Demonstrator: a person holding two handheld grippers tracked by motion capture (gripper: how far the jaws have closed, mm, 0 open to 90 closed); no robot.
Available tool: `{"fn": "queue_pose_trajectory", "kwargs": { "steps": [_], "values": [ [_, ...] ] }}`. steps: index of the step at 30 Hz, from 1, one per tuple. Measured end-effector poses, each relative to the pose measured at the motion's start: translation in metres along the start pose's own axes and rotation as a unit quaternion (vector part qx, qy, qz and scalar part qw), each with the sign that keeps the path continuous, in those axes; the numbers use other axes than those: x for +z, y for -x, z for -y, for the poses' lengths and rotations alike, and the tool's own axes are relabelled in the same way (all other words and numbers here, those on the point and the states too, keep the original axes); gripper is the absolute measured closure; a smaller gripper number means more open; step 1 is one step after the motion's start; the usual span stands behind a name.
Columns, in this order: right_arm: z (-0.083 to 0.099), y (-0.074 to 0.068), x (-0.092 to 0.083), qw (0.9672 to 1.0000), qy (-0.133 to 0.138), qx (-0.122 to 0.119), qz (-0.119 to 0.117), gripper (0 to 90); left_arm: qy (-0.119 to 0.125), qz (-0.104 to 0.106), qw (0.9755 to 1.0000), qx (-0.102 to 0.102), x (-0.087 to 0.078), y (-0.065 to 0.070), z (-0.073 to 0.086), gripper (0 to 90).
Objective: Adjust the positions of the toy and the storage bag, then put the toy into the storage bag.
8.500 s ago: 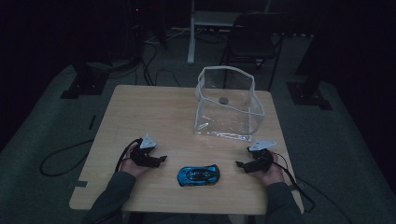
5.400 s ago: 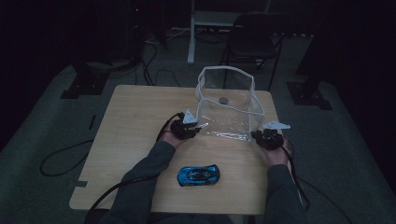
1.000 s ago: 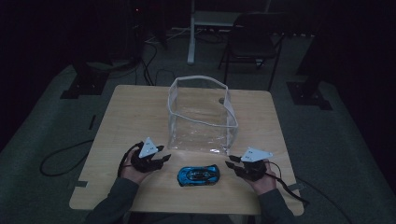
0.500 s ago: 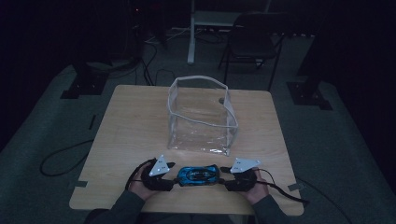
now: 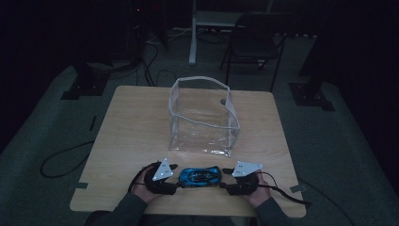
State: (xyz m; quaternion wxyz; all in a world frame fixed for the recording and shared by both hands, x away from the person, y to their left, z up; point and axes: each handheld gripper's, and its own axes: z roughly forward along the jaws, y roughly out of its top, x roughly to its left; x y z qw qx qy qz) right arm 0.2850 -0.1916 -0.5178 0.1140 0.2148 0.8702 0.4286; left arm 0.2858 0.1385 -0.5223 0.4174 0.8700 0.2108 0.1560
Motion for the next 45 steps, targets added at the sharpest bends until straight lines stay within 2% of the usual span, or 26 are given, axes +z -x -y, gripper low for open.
{"fn": "queue_pose_trajectory", "kwargs": {
  "steps": [9,13,20,25,33,36,43,45],
  "values": [
    [0.000,-0.001,-0.002,0.9999,0.004,-0.010,0.006,44.1,0.006,-0.008,0.9999,-0.006,-0.002,-0.003,0.000,33.2],
    [-0.001,-0.001,-0.003,0.9998,0.012,-0.011,0.009,44.5,0.013,-0.004,0.9999,-0.002,-0.005,-0.002,0.000,33.2],
    [-0.003,0.002,-0.005,0.9994,0.025,-0.016,0.017,61.0,0.014,0.006,0.9999,0.003,-0.004,-0.001,-0.002,35.4],
    [-0.004,0.004,-0.006,0.9992,0.031,-0.013,0.023,65.9,0.020,0.015,0.9997,0.003,-0.005,0.000,-0.004,39.0],
    [-0.003,0.002,-0.005,0.9994,0.030,-0.013,0.011,63.2,0.020,0.027,0.9993,0.017,-0.003,0.006,-0.006,39.4],
    [-0.003,0.002,-0.004,0.9995,0.030,-0.013,0.002,56.7,0.018,0.033,0.9991,0.022,0.000,0.009,-0.007,39.3],
    [-0.008,-0.008,0.008,0.9992,0.004,-0.040,0.002,48.3,0.014,0.046,0.9984,0.029,0.007,0.013,-0.006,38.0],
    [-0.007,-0.008,0.009,0.9993,-0.004,-0.038,0.004,45.6,0.013,0.045,0.9985,0.029,0.008,0.013,-0.006,37.7]
  ]
}}
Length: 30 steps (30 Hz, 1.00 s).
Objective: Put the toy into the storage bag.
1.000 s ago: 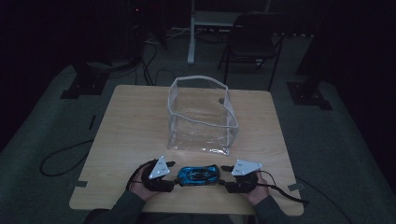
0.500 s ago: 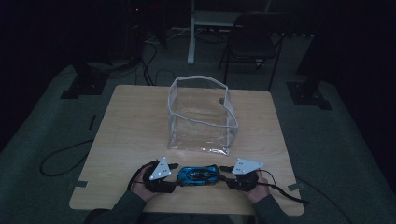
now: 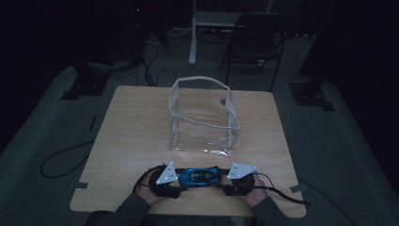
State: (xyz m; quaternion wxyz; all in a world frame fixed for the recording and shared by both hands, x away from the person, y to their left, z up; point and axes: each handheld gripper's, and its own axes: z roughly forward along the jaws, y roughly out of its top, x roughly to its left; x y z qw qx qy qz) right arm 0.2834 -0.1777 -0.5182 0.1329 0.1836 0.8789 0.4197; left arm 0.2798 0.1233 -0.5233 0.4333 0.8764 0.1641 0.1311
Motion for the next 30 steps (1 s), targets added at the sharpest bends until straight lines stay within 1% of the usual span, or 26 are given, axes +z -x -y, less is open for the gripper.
{"fn": "queue_pose_trajectory", "kwargs": {
  "steps": [5,9,10,12,16,19,21,22,23,26,30],
  "values": [
    [0.002,-0.001,0.003,0.9998,-0.020,-0.005,0.006,39.6,-0.009,-0.010,0.9999,0.002,0.007,-0.002,0.003,35.9],
    [0.004,-0.002,0.006,0.9991,-0.038,-0.013,0.017,39.3,-0.016,-0.011,0.9998,0.001,0.009,-0.003,0.004,34.9],
    [0.005,-0.002,0.006,0.9990,-0.037,-0.016,0.019,41.0,-0.017,-0.011,0.9998,0.000,0.010,-0.004,0.005,34.2],
    [0.007,0.000,0.005,0.9993,-0.034,-0.008,0.014,41.8,-0.019,-0.012,0.9997,0.002,0.012,-0.003,0.005,33.5],
    [0.009,0.003,0.003,0.9996,-0.027,-0.002,0.005,45.1,-0.026,-0.012,0.9996,0.008,0.014,-0.002,0.006,33.2],
    [0.009,0.003,0.003,0.9996,-0.027,-0.001,0.002,44.6,-0.031,-0.014,0.9994,0.010,0.015,-0.001,0.007,32.1],
    [0.010,0.004,0.004,0.9995,-0.032,-0.003,0.004,40.8,-0.033,-0.017,0.9993,0.008,0.015,-0.002,0.008,31.0],
    [0.011,0.003,0.005,0.9993,-0.038,-0.001,0.006,39.6,-0.033,-0.015,0.9993,0.005,0.016,-0.003,0.008,30.3],
    [0.012,0.003,0.007,0.9991,-0.042,-0.004,0.008,39.0,-0.034,-0.015,0.9993,0.005,0.016,-0.004,0.008,29.6],
    [0.012,0.003,0.007,0.9990,-0.043,-0.006,0.009,39.0,-0.039,-0.015,0.9991,0.006,0.017,-0.004,0.009,28.5],
    [0.012,0.004,0.006,0.9994,-0.035,-0.001,0.008,40.1,-0.039,-0.015,0.9991,0.005,0.017,-0.004,0.008,28.5]
  ]
}}
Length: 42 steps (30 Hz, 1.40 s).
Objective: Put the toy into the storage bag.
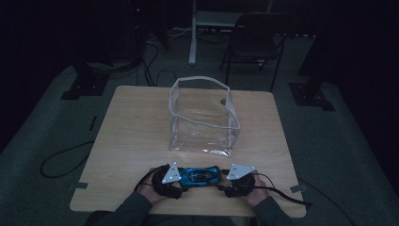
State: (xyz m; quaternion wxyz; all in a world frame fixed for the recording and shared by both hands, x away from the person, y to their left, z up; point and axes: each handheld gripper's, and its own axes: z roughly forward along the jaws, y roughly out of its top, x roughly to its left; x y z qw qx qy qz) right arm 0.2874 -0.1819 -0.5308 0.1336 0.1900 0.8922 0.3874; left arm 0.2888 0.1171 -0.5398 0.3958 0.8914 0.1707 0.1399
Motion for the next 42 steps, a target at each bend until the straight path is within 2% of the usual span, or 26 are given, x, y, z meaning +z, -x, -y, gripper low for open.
{"fn": "queue_pose_trajectory", "kwargs": {
  "steps": [2,7,14,17,20,22,24,28,30,35,40,42],
  "values": [
    [0.000,0.001,0.000,1.0000,-0.002,0.003,-0.001,39.0,-0.001,0.000,1.0000,-0.001,0.000,-0.001,0.000,28.6],
    [0.004,0.001,0.006,0.9996,-0.029,0.004,0.002,40.5,0.006,-0.002,1.0000,-0.003,-0.002,-0.002,-0.001,28.6],
    [0.002,0.002,0.004,0.9998,-0.017,0.005,0.011,43.9,0.014,-0.006,0.9999,-0.005,-0.003,-0.003,-0.003,28.7],
    [0.001,0.004,0.001,0.9999,-0.001,0.013,0.010,44.4,0.015,-0.010,0.9998,-0.006,-0.004,-0.005,-0.003,28.8],
    [-0.002,0.008,-0.004,0.9992,0.030,0.026,0.006,44.7,0.017,-0.012,0.9998,-0.007,-0.004,-0.005,-0.003,28.8],
    [-0.003,0.011,-0.004,0.9990,0.035,0.029,0.003,44.3,0.016,-0.015,0.9997,-0.005,-0.004,-0.005,-0.004,28.9],
    [-0.003,0.010,-0.003,0.9991,0.031,0.028,0.001,44.2,0.016,-0.017,0.9997,-0.004,-0.004,-0.005,-0.004,28.9],
    [0.001,0.007,0.004,0.9997,-0.006,0.022,-0.004,41.1,0.012,-0.018,0.9997,-0.005,-0.004,-0.005,-0.003,29.1],
    [0.002,0.005,0.007,0.9997,-0.015,0.021,-0.005,41.1,0.005,-0.021,0.9998,-0.005,-0.005,-0.003,0.000,29.1],
    [0.002,0.007,0.009,0.9996,-0.016,0.025,-0.003,40.8,-0.015,-0.024,0.9996,-0.004,0.000,0.002,0.005,29.0],
    [0.002,0.007,0.013,0.9993,-0.029,0.025,0.001,39.2,-0.018,-0.024,0.9994,-0.015,0.002,-0.002,0.005,29.1],
    [0.000,0.007,0.016,0.9993,-0.029,0.024,0.001,39.4,-0.017,-0.026,0.9995,-0.013,0.002,-0.001,0.005,29.1]
  ]
}}
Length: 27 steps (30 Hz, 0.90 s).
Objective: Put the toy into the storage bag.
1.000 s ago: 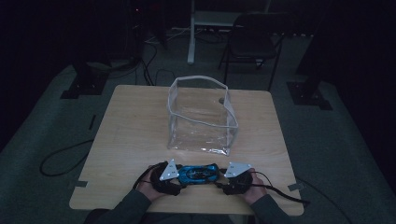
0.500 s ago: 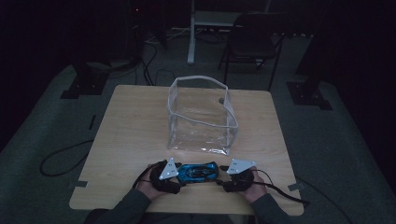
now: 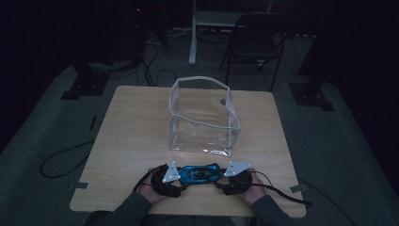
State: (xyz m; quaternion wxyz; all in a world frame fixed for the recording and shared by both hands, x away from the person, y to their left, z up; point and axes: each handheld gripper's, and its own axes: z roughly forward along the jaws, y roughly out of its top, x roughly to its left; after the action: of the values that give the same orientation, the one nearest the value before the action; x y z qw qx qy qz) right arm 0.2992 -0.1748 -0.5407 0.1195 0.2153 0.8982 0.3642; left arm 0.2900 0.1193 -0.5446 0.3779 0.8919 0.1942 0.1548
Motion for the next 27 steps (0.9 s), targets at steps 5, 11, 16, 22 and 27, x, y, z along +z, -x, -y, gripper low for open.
{"fn": "queue_pose_trajectory", "kwargs": {
  "steps": [5,11,16,22,27],
  "values": [
    [-0.006,-0.003,0.003,0.9998,0.004,-0.012,0.018,40.6,0.008,-0.006,0.9999,-0.001,-0.003,-0.003,-0.002,29.1],
    [-0.009,0.002,-0.003,0.9990,0.025,-0.005,0.037,42.2,0.023,-0.018,0.9994,-0.019,-0.009,-0.012,-0.003,29.1],
    [-0.012,0.006,-0.006,0.9983,0.049,0.004,0.030,42.2,0.032,-0.025,0.9988,-0.029,-0.011,-0.018,-0.005,29.2],
    [-0.015,0.013,-0.011,0.9966,0.072,0.017,0.036,42.5,0.044,-0.025,0.9980,-0.037,-0.010,-0.024,-0.010,29.1],
    [-0.018,0.018,-0.010,0.9958,0.077,0.023,0.045,43.1,0.054,-0.030,0.9971,-0.044,-0.010,-0.033,-0.015,29.1]
  ]
}}
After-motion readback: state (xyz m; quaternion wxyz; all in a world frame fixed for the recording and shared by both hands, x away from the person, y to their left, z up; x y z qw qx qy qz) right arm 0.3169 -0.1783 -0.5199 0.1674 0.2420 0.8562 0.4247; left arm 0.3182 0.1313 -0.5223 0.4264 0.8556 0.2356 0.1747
